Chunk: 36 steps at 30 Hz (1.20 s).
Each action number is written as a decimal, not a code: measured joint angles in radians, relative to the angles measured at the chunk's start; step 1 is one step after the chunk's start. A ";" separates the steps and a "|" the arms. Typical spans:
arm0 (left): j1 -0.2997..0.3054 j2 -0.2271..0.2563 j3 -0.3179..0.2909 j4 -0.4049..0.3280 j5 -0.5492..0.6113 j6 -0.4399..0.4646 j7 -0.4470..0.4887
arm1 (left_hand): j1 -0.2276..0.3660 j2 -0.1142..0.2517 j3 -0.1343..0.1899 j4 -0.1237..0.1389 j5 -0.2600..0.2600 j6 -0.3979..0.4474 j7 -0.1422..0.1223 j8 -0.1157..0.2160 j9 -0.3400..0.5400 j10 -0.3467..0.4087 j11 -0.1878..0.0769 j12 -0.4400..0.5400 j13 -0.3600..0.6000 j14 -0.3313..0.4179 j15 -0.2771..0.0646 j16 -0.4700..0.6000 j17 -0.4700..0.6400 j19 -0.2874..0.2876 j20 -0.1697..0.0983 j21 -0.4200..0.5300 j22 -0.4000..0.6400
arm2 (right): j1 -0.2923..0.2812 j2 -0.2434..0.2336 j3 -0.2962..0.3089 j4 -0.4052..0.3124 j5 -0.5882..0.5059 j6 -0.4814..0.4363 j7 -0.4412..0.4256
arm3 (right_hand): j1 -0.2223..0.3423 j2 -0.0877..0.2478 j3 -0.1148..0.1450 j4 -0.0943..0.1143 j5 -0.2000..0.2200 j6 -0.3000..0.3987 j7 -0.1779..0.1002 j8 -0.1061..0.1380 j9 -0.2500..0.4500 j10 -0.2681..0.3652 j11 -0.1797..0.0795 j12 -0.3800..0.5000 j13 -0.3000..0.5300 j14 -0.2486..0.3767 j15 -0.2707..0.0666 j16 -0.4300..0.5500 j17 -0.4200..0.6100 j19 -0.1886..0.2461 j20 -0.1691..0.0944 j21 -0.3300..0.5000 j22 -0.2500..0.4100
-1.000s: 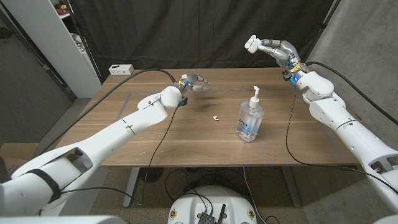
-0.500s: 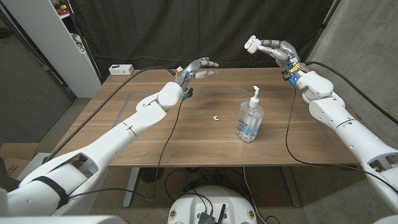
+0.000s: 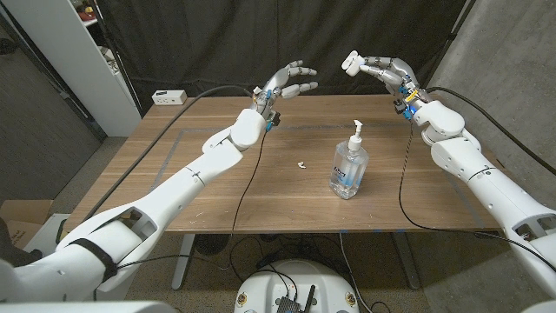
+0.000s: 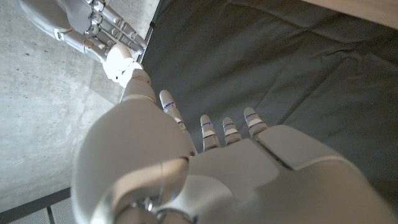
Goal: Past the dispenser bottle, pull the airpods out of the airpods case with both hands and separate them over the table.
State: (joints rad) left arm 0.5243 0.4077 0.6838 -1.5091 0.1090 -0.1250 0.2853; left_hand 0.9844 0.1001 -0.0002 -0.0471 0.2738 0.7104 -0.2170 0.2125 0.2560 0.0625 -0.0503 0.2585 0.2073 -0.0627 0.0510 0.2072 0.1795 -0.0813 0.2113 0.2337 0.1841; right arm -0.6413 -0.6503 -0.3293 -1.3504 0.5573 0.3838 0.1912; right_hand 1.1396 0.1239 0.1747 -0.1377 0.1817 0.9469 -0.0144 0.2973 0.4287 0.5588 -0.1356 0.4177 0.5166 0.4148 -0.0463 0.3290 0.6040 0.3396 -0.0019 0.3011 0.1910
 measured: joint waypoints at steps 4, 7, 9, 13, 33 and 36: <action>-0.013 -0.028 0.004 0.038 0.009 -0.044 0.016 | 0.007 0.007 0.000 0.000 0.004 0.017 0.003 0.006 -0.001 0.007 -0.003 0.001 0.004 0.012 -0.009 0.000 0.002 0.010 0.003 0.000 0.000 | -0.003 0.000 -0.001 0.000 -0.014 0.007 -0.013 | 0.001 0.001 0.000 0.000 0.000 0.000 0.000 -0.001 0.000 0.000 0.000 0.000 0.000 0.000 0.000 0.000 -0.002 0.000 0.000 0.000 0.000; -0.023 -0.051 0.008 0.071 0.012 -0.075 0.028 | 0.007 0.007 -0.003 -0.003 0.008 0.027 0.003 0.008 -0.001 0.013 -0.009 0.001 0.005 0.018 -0.015 0.000 0.005 0.016 -0.002 0.000 0.000 | -0.005 0.000 -0.002 -0.002 -0.026 0.012 -0.023 | 0.002 0.001 0.000 0.000 0.000 0.000 0.000 0.003 0.000 0.000 0.000 0.000 0.000 0.000 0.000 -0.004 -0.002 0.000 0.000 0.000 0.000; -0.032 -0.070 0.011 0.099 0.014 -0.105 0.039 | 0.012 0.002 -0.004 -0.004 0.008 0.033 0.008 0.008 -0.005 0.017 -0.005 0.001 0.005 0.018 -0.015 0.000 0.005 0.016 -0.002 0.000 0.000 | -0.006 -0.001 -0.003 -0.004 -0.031 0.014 -0.028 | 0.003 0.003 0.000 0.000 0.000 0.000 0.000 0.003 0.000 0.000 0.000 0.000 0.000 0.000 0.000 -0.004 -0.002 0.000 0.000 0.000 0.000; -0.049 -0.102 0.015 0.148 0.016 -0.145 0.053 | 0.017 0.007 -0.004 -0.004 0.008 0.038 0.003 0.008 -0.005 0.023 -0.009 0.001 0.005 0.026 -0.022 0.000 0.005 0.022 0.002 0.000 0.000 | -0.009 -0.002 -0.005 -0.007 -0.042 0.020 -0.036 | 0.007 0.001 0.000 0.000 -0.001 0.000 0.000 0.003 0.000 0.000 0.000 0.000 0.000 0.000 0.000 -0.004 -0.001 0.000 0.000 0.000 0.000; -0.122 -0.205 0.041 0.334 0.008 -0.284 0.071 | 0.023 0.012 -0.008 -0.008 0.011 0.075 0.014 0.015 -0.010 0.043 -0.018 0.009 0.009 0.044 -0.037 0.000 0.005 0.044 0.001 0.000 0.000 | -0.020 -0.008 -0.011 -0.026 -0.073 0.033 -0.056 | 0.008 0.000 0.000 0.000 0.000 0.000 0.000 0.001 0.000 0.000 0.000 0.000 0.001 0.000 0.000 -0.004 0.001 0.000 0.000 0.000 0.000; -0.130 -0.213 0.044 0.352 0.005 -0.296 0.067 | 0.027 0.016 -0.008 -0.008 0.011 0.082 0.016 0.015 -0.010 0.043 -0.018 0.009 0.009 0.049 -0.042 0.000 0.005 0.044 0.001 0.000 0.000 | -0.023 -0.010 -0.012 -0.030 -0.080 0.034 -0.059 | 0.009 -0.001 0.000 0.000 0.000 0.000 0.000 0.001 0.000 0.000 0.000 0.000 0.004 0.000 0.000 -0.004 0.001 0.000 0.000 0.000 0.000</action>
State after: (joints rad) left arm 0.3942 0.1944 0.7282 -1.1567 0.1139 -0.4215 0.3528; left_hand 1.0111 0.1160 -0.0082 -0.0553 0.2852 0.7926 -0.2014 0.2280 0.2460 0.1059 -0.0686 0.2671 0.2166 -0.0141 0.0092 0.2072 0.1841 -0.0368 0.2125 0.2336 0.1839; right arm -0.6641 -0.6605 -0.3412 -1.3807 0.4768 0.4182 0.1319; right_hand 1.1486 0.1226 0.1747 -0.1377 0.1817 0.9468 -0.0145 0.2979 0.4284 0.5589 -0.1356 0.4179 0.5201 0.4148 -0.0463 0.3252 0.6049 0.3396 -0.0019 0.3012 0.1911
